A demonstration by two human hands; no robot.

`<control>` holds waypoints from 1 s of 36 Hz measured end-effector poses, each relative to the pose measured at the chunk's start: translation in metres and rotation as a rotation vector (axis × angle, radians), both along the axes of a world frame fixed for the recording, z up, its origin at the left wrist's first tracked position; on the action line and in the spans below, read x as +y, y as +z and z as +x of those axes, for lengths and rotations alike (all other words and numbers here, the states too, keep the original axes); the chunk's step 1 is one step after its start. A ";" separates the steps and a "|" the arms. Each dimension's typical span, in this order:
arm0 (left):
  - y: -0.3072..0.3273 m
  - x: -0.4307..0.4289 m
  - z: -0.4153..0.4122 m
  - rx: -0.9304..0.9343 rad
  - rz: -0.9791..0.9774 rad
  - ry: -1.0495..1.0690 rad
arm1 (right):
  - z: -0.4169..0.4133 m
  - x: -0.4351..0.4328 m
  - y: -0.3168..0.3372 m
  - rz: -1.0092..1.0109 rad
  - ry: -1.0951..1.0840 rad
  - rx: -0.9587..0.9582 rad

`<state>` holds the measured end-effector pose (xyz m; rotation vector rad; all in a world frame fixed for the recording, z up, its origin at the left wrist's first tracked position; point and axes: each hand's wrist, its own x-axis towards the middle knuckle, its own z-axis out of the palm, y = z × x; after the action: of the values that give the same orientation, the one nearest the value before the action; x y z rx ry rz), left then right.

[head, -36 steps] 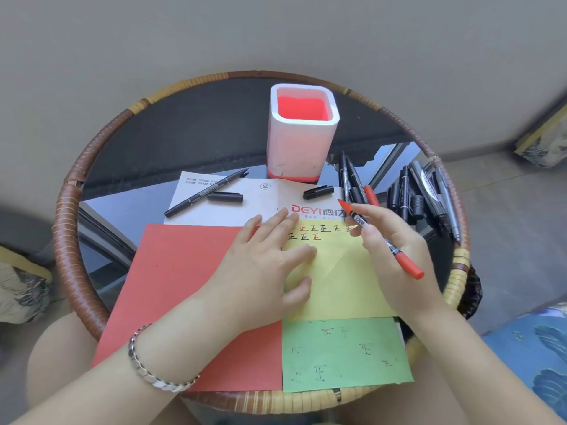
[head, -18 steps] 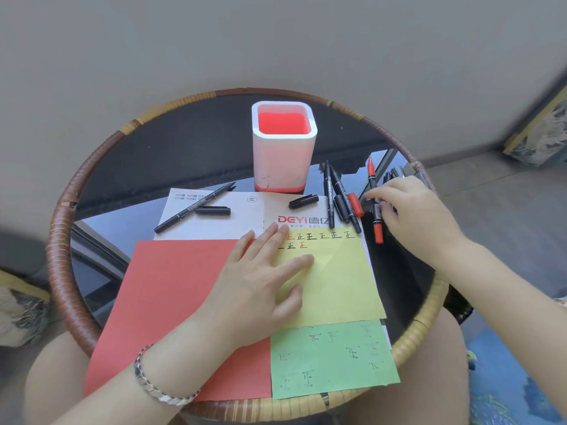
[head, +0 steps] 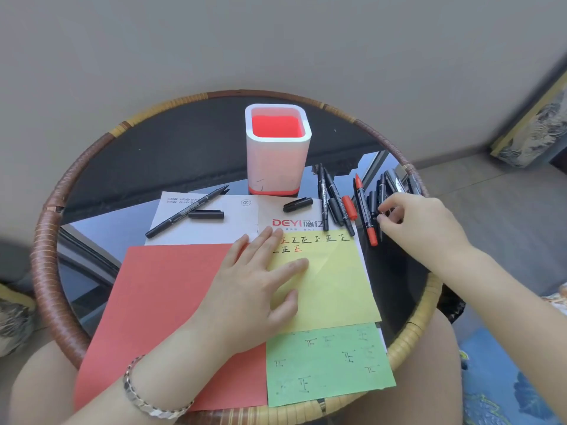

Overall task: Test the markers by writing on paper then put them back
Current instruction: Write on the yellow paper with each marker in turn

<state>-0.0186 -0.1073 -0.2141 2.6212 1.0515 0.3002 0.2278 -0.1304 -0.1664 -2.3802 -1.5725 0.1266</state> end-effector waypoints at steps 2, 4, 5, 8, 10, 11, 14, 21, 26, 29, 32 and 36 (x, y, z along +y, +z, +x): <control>0.000 0.000 0.000 0.002 0.000 -0.002 | -0.004 0.003 -0.001 -0.007 -0.026 0.001; 0.000 0.000 0.000 0.001 -0.001 0.000 | -0.008 0.007 -0.001 -0.018 -0.068 0.005; 0.000 0.000 0.000 0.001 -0.002 0.001 | -0.010 0.009 -0.001 -0.029 -0.088 0.009; 0.000 0.000 0.000 -0.002 -0.004 0.002 | -0.012 0.013 0.002 -0.052 -0.142 0.094; 0.000 0.000 0.000 -0.002 0.000 0.000 | -0.011 0.010 0.005 -0.041 -0.157 0.224; 0.000 0.000 0.000 -0.003 0.003 -0.001 | -0.010 0.007 0.007 -0.014 -0.167 0.303; -0.001 0.000 0.000 -0.006 0.006 -0.001 | -0.011 -0.005 0.010 0.131 -0.203 0.568; -0.001 0.001 0.000 -0.016 -0.001 0.000 | -0.035 -0.030 0.013 0.363 -0.111 0.974; -0.001 0.001 0.000 -0.023 0.001 0.000 | -0.057 -0.026 0.008 0.424 0.029 0.945; -0.002 0.001 0.001 -0.031 0.004 -0.003 | -0.067 -0.019 0.004 0.409 0.087 0.915; -0.003 0.002 0.001 -0.040 0.004 -0.002 | -0.077 -0.013 0.001 0.409 0.109 0.938; -0.003 0.002 0.000 -0.044 0.005 -0.002 | -0.086 -0.004 -0.005 0.430 0.051 0.887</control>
<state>-0.0181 -0.1056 -0.2171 2.6081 1.0352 0.3586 0.1413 -0.1346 -0.1716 -1.5901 -1.0724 0.6712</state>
